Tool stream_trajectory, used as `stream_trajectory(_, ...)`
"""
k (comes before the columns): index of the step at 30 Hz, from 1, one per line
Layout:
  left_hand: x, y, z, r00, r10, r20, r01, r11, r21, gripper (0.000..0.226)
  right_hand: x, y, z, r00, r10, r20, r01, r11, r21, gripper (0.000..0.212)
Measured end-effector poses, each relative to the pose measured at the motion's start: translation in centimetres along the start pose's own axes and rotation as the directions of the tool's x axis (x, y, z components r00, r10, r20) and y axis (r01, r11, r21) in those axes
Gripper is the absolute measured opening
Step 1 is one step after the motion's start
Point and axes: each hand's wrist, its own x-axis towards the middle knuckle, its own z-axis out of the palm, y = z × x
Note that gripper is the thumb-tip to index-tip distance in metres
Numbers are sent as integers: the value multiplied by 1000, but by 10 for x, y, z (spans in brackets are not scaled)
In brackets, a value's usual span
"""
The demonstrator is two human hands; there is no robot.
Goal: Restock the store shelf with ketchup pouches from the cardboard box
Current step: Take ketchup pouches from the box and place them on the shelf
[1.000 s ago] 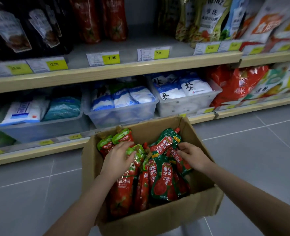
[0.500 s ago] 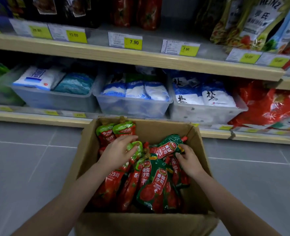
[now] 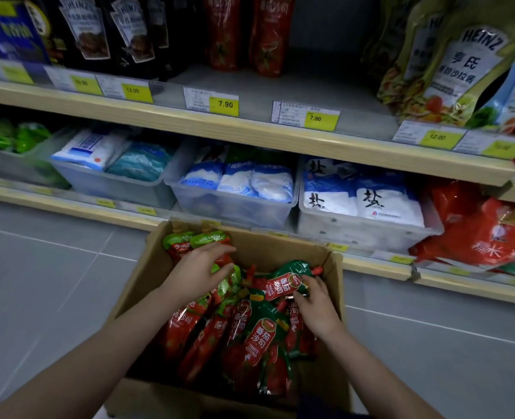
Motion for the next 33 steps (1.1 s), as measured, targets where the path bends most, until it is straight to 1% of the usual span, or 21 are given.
stream_trajectory(3,10,2,16,1000,9,28,-8,1000,-28,38,12,1,2,999,27,-30,-27,1000,9,43)
stream_trajectory(5,14,0,28,999,30,20,-29,998,-60,37,24,2,7,995,70,-73,-67,997,41,41)
stream_trajectory(8,11,-1,46,999,48,12,-46,990,-130,36,32,5,10,975,150,-164,-129,983,131,38)
stream_trajectory(11,13,-3,53,994,100,36,-94,986,-141,33,34,5,9,945,146,-292,-75,967,242,30)
stream_trajectory(13,17,-4,55,993,113,47,-105,983,-149,33,33,2,10,929,163,-331,-47,942,332,35)
stream_trajectory(14,19,-5,55,992,112,49,-104,983,-153,34,33,0,10,930,170,-326,-36,925,379,37)
stream_trajectory(15,22,-6,55,993,109,53,-99,982,-159,35,33,-4,10,938,156,-309,-20,915,402,34)
stream_trajectory(16,24,-7,54,993,103,62,-92,982,-165,37,32,-7,9,950,127,-285,-12,927,375,24)
stream_trajectory(17,25,-8,53,992,102,73,-88,982,-170,40,32,-10,8,962,87,-259,1,947,320,12)
stream_trajectory(18,26,-10,52,991,101,87,-85,982,-169,43,30,-13,8,970,46,-239,19,965,262,6)
stream_trajectory(21,31,-8,44,989,92,120,-71,983,-171,54,25,-25,8,965,-110,-238,156,970,184,4)
stream_trajectory(23,35,-3,37,988,91,125,-66,979,-190,62,24,-37,0,955,-167,-246,222,951,217,10)
stream_trajectory(24,37,1,33,988,87,129,-59,977,-207,67,23,-45,-7,957,-174,-233,229,945,235,10)
stream_trajectory(27,42,12,18,985,79,154,-39,968,-249,75,18,-70,-40,957,-227,-182,261,946,193,3)
stream_trajectory(30,50,30,-1,977,73,200,-16,961,-276,80,4,-102,-71,952,-288,-100,304,923,237,12)
stream_trajectory(33,56,59,-16,947,132,293,-18,932,-362,78,-11,-135,-93,934,-344,-93,356,889,289,9)
